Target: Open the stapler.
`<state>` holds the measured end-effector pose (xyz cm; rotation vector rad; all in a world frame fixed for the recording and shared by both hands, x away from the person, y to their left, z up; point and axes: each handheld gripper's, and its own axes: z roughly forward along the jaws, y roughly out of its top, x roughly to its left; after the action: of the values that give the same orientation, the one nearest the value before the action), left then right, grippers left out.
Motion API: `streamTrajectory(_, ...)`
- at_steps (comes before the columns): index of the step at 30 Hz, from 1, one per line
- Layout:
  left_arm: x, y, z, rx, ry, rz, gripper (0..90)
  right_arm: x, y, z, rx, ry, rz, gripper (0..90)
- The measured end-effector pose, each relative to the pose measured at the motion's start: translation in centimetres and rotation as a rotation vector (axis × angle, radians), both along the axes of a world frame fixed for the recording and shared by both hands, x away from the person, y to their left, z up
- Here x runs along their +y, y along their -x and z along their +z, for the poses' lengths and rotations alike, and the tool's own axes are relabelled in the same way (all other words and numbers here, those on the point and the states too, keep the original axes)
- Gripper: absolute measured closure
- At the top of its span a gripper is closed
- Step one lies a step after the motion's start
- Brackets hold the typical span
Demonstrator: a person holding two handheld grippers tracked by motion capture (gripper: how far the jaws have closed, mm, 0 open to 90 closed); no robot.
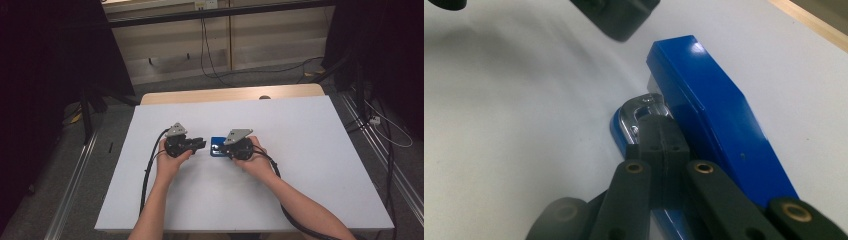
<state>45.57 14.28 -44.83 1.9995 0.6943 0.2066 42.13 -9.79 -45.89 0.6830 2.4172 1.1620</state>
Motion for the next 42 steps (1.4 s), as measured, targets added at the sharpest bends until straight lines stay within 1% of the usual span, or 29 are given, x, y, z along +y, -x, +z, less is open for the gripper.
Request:
streamTrajectory(1, -0.2, 0.0, -0.1, 0.006, -0.006, -0.008, 79.3, 0.0, 0.0, 0.0, 0.000, 0.000, 0.000, 90.0)
streamTrajectory(2, -0.5, -0.1, -0.4, 0.016, -0.009, -0.022, 84.0, 0.0, 0.0, 0.0, 0.012, -0.010, -0.006, 90.0)
streamTrajectory(3, -0.7, -0.1, -0.5, 0.027, -0.005, -0.026, 85.8, 0.0, 0.0, 0.0, 0.013, -0.011, -0.006, 90.0)
streamTrajectory(5, -0.9, -0.2, -0.6, 0.028, -0.010, -0.030, 87.5, 0.0, 0.0, 0.0, 0.013, -0.011, -0.006, 90.0)
streamTrajectory(7, -1.2, -0.3, -0.9, 0.033, -0.017, -0.049, 89.6, -0.1, 0.0, 0.0, 0.018, -0.016, -0.006, 90.0)
streamTrajectory(9, -1.4, -0.3, -0.9, 0.039, -0.011, -0.049, 90.0, -0.1, -0.1, 0.0, 0.019, -0.020, -0.007, 90.0)
streamTrajectory(10, -1.6, -0.4, -0.9, 0.041, -0.011, -0.057, 90.0, -0.1, 0.0, 0.0, 0.025, -0.026, -0.013, 90.0)
streamTrajectory(11, -1.7, -0.5, -0.9, 0.038, -0.018, -0.051, 90.0, -0.1, 0.0, 0.0, 0.024, -0.024, -0.011, 90.0)
streamTrajectory(12, -1.6, -0.6, -1.0, 0.050, -0.007, -0.049, 90.0, -0.1, 0.0, 0.0, 0.025, -0.023, -0.013, 90.0)
streamTrajectory(13, -1.6, -0.6, -1.0, 0.050, -0.007, -0.049, 90.0, -0.1, 0.0, 0.0, 0.025, -0.023, -0.013, 90.0)
streamTrajectory(14, -1.6, -0.7, -1.1, 0.068, -0.007, -0.040, 90.0, -0.1, -0.1, 0.0, 0.028, -0.021, -0.014, 90.0)
streamTrajectory(17, -1.6, -0.7, -1.1, 0.067, -0.002, -0.037, 90.0, -0.1, -0.1, 0.0, 0.030, -0.022, -0.014, 90.0)
streamTrajectory(19, -1.6, -0.7, -1.0, 0.050, 0.001, -0.052, 90.0, -0.1, -0.1, 0.0, 0.032, -0.024, -0.015, 90.0)
streamTrajectory(21, -1.5, -0.8, -0.9, 0.063, 0.027, -0.048, 89.3, -0.1, -0.1, 0.0, 0.035, -0.026, -0.016, 90.0)
streamTrajectory(23, -1.5, -0.8, -0.7, 0.061, 0.042, -0.041, 89.1, -0.2, -0.1, -0.1, 0.036, -0.035, -0.019, 90.0)
streamTrajectory(27, -1.7, -0.8, 0.1, 0.044, 0.061, -0.045, 89.2, -0.2, 0.0, 0.0, 0.029, -0.028, -0.021, 90.0)
streamTrajectory(28, -1.7, -0.9, 0.2, 0.049, 0.070, -0.040, 89.4, -0.2, -0.1, -0.1, 0.032, -0.032, -0.023, 90.0)
streamTrajectory(29, -1.8, -0.9, 0.3, 0.058, 0.088, -0.036, 89.4, -0.2, -0.1, -0.1, 0.032, -0.032, -0.023, 90.0)
streamTrajectory(32, -1.9, -1.1, 0.7, 0.058, 0.114, -0.031, 90.0, -0.2, 0.0, 0.0, 0.032, -0.031, -0.024, 90.0)
streamTrajectory(34, -2.0, -1.1, 0.9, 0.055, 0.119, -0.033, 90.0, -0.1, 0.0, 0.0, 0.027, -0.024, -0.026, 90.0)
streamTrajectory(39, -2.2, -1.0, 1.2, 0.043, 0.120, -0.040, 90.0, 0.0, -0.1, 0.0, 0.026, -0.027, -0.034, 90.0)
streamTrajectory(40, -2.2, -1.0, 1.3, 0.039, 0.116, -0.040, 90.0, 0.0, -0.1, 0.0, 0.029, -0.031, -0.038, 90.0)
streamTrajectory(41, -2.3, -0.9, 1.4, 0.038, 0.129, -0.038, 90.0, 0.0, 0.0, 0.1, 0.024, -0.040, -0.050, 90.0)
streamTrajectory(42, -2.3, -1.0, 1.5, 0.030, 0.121, -0.046, 90.0, 0.0, 0.0, 0.2, 0.022, -0.065, -0.055, 90.0)
